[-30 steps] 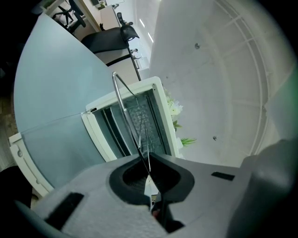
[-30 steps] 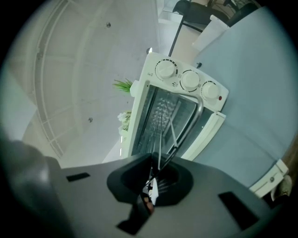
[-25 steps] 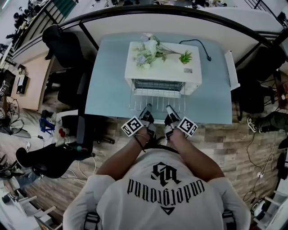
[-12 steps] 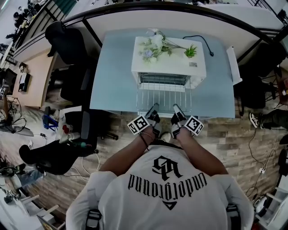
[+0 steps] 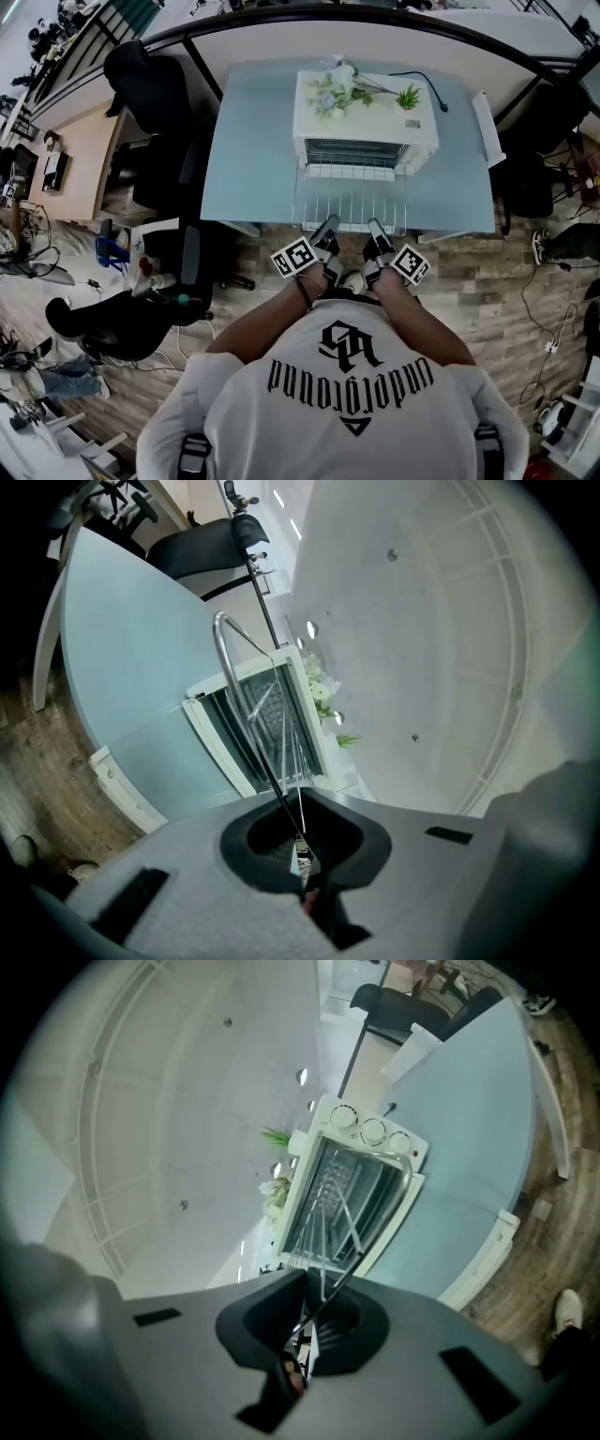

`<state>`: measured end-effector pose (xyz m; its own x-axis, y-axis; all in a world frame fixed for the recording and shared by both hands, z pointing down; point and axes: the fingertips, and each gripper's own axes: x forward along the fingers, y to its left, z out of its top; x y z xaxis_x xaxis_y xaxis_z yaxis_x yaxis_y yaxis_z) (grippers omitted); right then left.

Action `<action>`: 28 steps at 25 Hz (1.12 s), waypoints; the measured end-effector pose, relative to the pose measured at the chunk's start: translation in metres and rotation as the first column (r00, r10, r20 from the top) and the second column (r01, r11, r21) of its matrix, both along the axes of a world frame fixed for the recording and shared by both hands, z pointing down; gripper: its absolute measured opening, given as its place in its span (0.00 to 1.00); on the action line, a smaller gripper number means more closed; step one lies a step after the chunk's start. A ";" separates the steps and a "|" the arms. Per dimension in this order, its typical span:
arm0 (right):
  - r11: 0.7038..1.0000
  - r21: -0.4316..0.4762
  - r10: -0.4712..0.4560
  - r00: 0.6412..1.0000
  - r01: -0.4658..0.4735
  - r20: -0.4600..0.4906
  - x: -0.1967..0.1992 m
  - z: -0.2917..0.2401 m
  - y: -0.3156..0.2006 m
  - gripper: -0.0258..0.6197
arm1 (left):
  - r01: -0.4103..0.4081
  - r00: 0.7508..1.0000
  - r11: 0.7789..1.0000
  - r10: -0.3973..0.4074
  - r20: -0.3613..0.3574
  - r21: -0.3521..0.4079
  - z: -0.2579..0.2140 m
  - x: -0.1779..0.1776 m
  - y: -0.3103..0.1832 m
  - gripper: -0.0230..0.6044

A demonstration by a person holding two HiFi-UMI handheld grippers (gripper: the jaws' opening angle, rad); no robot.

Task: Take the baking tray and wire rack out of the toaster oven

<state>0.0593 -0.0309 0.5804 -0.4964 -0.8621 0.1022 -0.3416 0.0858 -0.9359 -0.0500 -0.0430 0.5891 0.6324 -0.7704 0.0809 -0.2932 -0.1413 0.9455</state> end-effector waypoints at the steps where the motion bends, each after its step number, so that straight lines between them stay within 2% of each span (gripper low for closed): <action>1: 1.000 0.008 0.002 1.000 -0.002 -0.001 -0.004 -0.002 0.005 0.05 | -0.003 1.000 1.000 0.003 -0.002 0.003 -0.002 -0.004 0.005 0.03; 14: 0.998 0.029 0.049 0.999 -0.049 -0.018 -0.038 -0.008 0.068 0.05 | -0.058 0.998 0.998 0.058 -0.001 0.015 -0.006 -0.038 0.061 0.04; 17: 0.997 -0.006 0.081 0.996 -0.081 -0.026 -0.027 -0.004 0.079 0.05 | -0.081 0.997 0.997 0.081 -0.011 0.013 -0.005 -0.027 0.067 0.04; 22: 0.991 0.051 0.123 0.992 -0.121 -0.031 -0.019 -0.013 0.082 0.05 | -0.138 0.990 0.990 0.139 -0.011 0.032 -0.011 -0.016 0.068 0.04; 28: 0.983 0.077 0.172 0.985 -0.169 -0.033 0.030 -0.021 0.084 0.05 | -0.193 0.981 0.980 0.193 -0.002 0.050 -0.018 0.034 0.064 0.04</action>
